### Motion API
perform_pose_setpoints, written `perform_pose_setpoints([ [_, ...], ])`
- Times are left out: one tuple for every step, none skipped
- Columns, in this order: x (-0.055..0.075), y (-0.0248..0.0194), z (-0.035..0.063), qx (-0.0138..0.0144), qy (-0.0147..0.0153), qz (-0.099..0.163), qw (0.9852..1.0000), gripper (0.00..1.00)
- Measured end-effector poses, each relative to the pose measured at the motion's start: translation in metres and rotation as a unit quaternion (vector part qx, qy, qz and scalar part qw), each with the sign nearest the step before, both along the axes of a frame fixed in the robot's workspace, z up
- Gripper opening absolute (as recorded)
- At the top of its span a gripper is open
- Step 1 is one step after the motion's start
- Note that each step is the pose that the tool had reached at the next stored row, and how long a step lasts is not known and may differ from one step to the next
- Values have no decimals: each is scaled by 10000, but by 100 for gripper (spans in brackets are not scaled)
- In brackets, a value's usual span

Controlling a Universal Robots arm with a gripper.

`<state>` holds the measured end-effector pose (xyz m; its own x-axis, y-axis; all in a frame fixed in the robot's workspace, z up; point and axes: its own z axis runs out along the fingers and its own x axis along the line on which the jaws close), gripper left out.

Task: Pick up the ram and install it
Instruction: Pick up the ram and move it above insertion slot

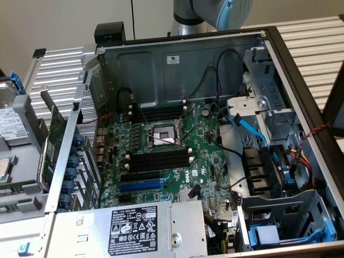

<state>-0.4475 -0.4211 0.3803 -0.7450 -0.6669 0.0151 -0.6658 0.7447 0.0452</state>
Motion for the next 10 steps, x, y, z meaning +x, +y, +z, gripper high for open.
perform_pose_setpoints([
  [0, 0, -1, 0, 0, 90, 10000, 11],
  [0, 0, -2, 0, 0, 180, 9998, 11],
  [0, 0, -3, 0, 1, 275, 9996, 11],
  [0, 0, -4, 0, 1, 365, 9993, 11],
  [0, 0, -5, 0, 1, 455, 9990, 11],
  [0, 0, -7, 0, 0, 547, 9985, 11],
  [0, 0, -8, 0, 0, 640, 9980, 11],
  [0, 0, -8, 0, 1, 724, 9974, 11],
  [0, 0, -9, 0, 1, 814, 9967, 11],
  [0, 0, -9, -1, 1, 906, 9959, 11],
])
